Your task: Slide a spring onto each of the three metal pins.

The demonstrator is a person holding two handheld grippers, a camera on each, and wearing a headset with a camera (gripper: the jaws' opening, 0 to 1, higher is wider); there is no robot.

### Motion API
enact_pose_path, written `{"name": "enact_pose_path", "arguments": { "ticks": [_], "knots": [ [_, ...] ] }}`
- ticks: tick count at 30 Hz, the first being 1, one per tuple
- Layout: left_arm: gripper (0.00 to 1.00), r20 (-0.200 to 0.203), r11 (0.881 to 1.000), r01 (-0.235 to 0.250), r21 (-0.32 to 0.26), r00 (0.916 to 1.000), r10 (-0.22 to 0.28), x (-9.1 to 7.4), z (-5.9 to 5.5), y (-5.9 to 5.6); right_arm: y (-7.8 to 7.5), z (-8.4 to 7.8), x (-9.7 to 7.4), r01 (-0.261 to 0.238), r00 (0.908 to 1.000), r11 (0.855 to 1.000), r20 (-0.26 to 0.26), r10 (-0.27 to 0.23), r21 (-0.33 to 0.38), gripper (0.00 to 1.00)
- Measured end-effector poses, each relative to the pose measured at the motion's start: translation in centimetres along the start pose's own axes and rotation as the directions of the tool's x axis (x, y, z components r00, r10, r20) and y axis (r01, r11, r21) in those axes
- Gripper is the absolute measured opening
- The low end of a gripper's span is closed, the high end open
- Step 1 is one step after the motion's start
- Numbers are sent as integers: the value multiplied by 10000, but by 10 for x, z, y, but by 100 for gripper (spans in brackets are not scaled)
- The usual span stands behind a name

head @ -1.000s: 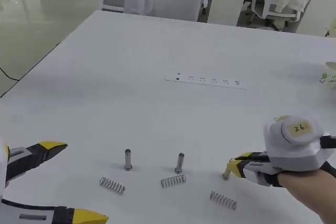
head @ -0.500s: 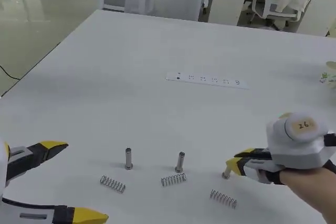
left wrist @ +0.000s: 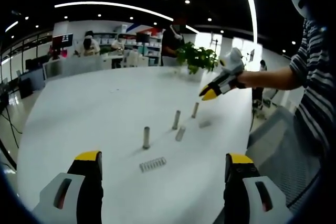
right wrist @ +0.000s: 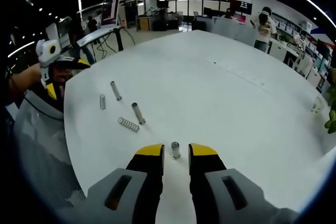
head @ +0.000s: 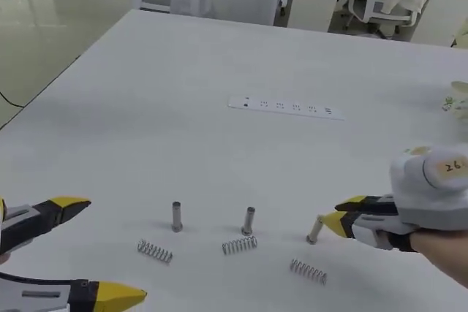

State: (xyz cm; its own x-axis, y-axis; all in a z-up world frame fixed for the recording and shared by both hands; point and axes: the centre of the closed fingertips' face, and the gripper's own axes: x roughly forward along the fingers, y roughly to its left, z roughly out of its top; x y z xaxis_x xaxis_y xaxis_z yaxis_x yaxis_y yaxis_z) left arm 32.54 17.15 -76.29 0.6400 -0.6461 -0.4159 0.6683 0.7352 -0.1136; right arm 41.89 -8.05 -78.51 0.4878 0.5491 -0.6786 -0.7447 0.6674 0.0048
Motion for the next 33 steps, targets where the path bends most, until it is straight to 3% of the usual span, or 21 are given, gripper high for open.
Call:
{"name": "enact_pose_path", "arguments": {
  "ticks": [6, 12, 20, 28, 33],
  "knots": [
    [94, -50, 10000, 31, -9, 10000, -31, 1, -1, -1, 9, -3, -6, -212, 9997, 9988, -139, 207, -437, 16],
    [94, -132, 9999, 101, 56, 9999, -100, 2, -2, -5, 19, -15, -5, -458, 9970, 9884, -687, 361, -1449, 16],
    [92, -199, 9998, 180, 107, 9996, -178, 3, -2, -9, 33, -23, -4, -998, 9916, 9789, -991, 831, -1782, 15],
    [92, -226, 9997, 190, 153, 9996, -186, 2, -3, -10, 45, -37, 1, -1523, 9813, 9679, -1476, 1239, -2000, 14],
    [91, -304, 9995, 245, 173, 9993, -240, 2, -5, -12, 53, -50, 6, -1879, 9695, 9462, -2039, 1357, -2635, 14]
  ]
}}
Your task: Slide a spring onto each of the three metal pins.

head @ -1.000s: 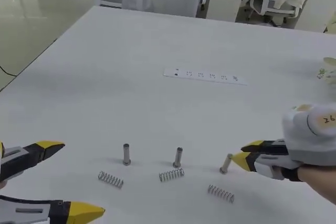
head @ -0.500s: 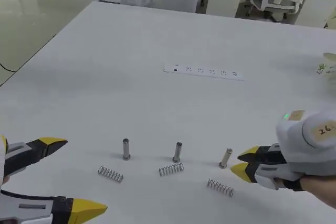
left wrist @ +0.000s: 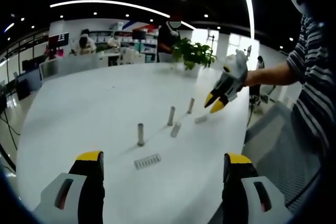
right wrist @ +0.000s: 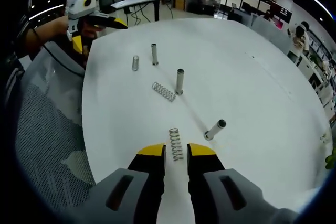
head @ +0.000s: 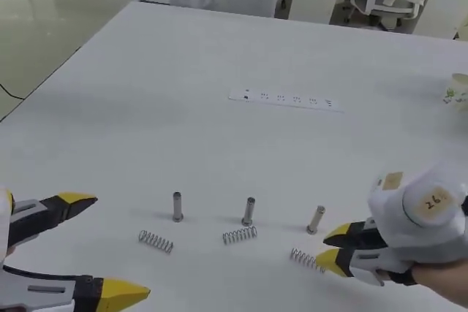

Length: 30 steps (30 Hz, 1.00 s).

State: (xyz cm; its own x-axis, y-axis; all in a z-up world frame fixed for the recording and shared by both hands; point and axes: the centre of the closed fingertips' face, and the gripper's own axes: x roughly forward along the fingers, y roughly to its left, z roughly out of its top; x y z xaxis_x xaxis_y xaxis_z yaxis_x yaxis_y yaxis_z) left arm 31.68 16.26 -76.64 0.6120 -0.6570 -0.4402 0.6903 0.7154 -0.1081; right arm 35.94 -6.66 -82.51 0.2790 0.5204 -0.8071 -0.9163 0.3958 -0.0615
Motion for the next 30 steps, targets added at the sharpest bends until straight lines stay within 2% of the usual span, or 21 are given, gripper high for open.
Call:
{"name": "enact_pose_path", "arguments": {
  "ticks": [3, 12, 26, 30],
  "knots": [
    [91, -36, 10000, 34, 20, 10000, -34, 0, 0, 0, 0, -5, 5, 40, 9996, 9996, -290, -49, -293, 14],
    [91, -124, 9999, 83, 78, 9999, -82, -1, 0, 1, -2, -9, 16, -192, 9976, 9980, -679, 151, -605, 13],
    [91, -199, 9997, 145, 186, 9997, -141, -1, 2, 0, -3, -24, 28, -566, 9894, 9951, -1381, 450, -813, 11],
    [91, -310, 9991, 320, 285, 9990, -311, 3, 2, -5, -4, -28, 30, -605, 9881, 9949, -1462, 481, -813, 8]
  ]
}}
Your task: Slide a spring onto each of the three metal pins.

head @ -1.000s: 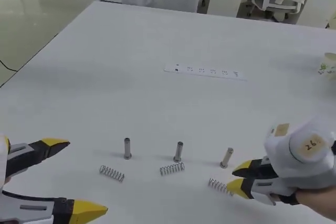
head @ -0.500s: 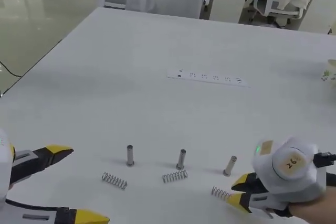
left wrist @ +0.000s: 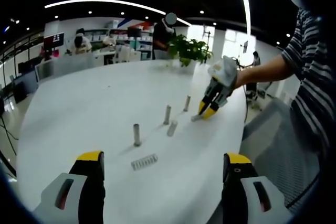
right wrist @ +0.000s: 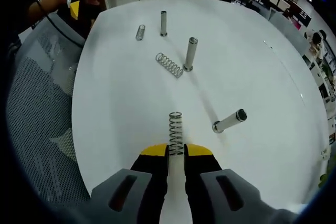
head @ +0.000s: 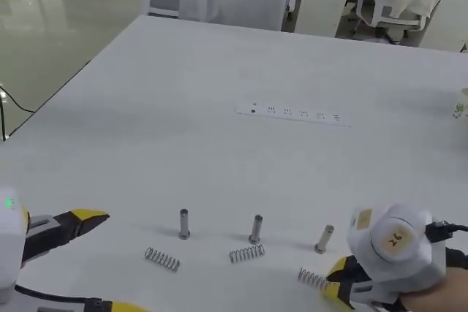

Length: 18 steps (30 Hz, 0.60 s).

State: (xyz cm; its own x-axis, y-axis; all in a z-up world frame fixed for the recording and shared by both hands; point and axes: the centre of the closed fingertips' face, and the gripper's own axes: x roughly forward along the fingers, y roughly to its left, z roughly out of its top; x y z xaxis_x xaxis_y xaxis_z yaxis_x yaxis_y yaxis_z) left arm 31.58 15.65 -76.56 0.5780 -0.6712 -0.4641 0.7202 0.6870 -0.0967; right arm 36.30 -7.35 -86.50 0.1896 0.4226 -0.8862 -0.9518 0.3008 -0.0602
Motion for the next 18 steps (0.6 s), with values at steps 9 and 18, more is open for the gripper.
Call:
{"name": "enact_pose_path", "arguments": {
  "ticks": [9, 18],
  "knots": [
    [88, -204, 9961, 854, 235, 9962, -850, 15, 2, -21, 4, 10, -12, -123, 9988, 9999, 463, 127, -87, 8],
    [88, -606, 9806, 1774, 840, 9831, -1727, 40, 7, -43, 10, 23, -26, -80, 9977, 9956, 662, 142, -931, 8]
  ]
}}
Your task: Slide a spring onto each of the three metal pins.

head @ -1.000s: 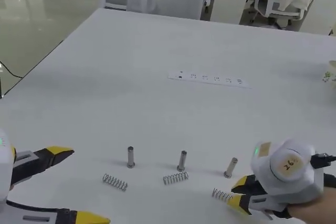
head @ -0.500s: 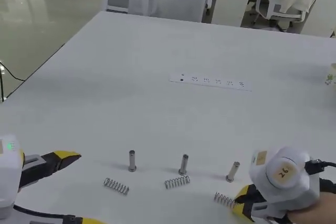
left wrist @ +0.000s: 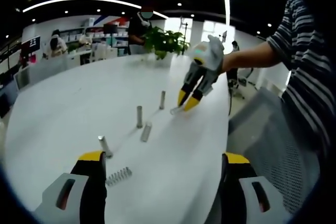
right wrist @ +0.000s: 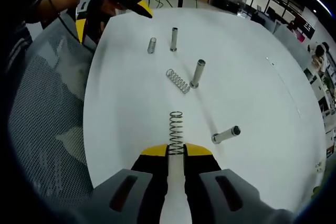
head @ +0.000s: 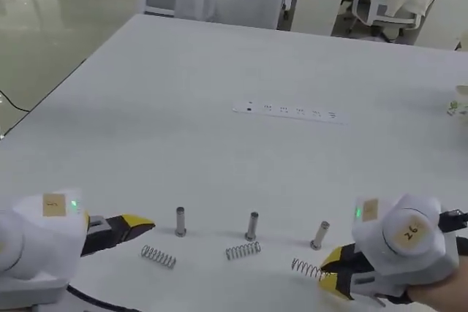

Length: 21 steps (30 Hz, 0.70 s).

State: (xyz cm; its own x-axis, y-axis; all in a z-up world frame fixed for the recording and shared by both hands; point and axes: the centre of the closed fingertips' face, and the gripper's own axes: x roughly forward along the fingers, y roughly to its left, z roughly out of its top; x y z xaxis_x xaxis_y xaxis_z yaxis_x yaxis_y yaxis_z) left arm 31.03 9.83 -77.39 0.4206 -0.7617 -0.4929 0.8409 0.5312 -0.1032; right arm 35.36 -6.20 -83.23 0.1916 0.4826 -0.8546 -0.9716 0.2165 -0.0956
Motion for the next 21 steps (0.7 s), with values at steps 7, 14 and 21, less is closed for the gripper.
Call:
{"name": "enact_pose_path", "arguments": {
  "ticks": [7, 14, 21],
  "knots": [
    [85, -77, 9974, 638, 330, 9979, -636, 19, 9, -8, 7, 10, -7, -112, 9999, 9988, 111, 117, -478, 8],
    [80, 12, 9911, 1256, 435, 9921, -1258, 37, 18, -16, 15, 16, -10, -233, 9996, 9954, 154, 248, -928, 8],
    [71, 47, 9836, 1702, 602, 9853, -1708, 58, 24, -23, 22, 22, -14, -321, 9992, 9887, 179, 351, -1461, 8]
  ]
}}
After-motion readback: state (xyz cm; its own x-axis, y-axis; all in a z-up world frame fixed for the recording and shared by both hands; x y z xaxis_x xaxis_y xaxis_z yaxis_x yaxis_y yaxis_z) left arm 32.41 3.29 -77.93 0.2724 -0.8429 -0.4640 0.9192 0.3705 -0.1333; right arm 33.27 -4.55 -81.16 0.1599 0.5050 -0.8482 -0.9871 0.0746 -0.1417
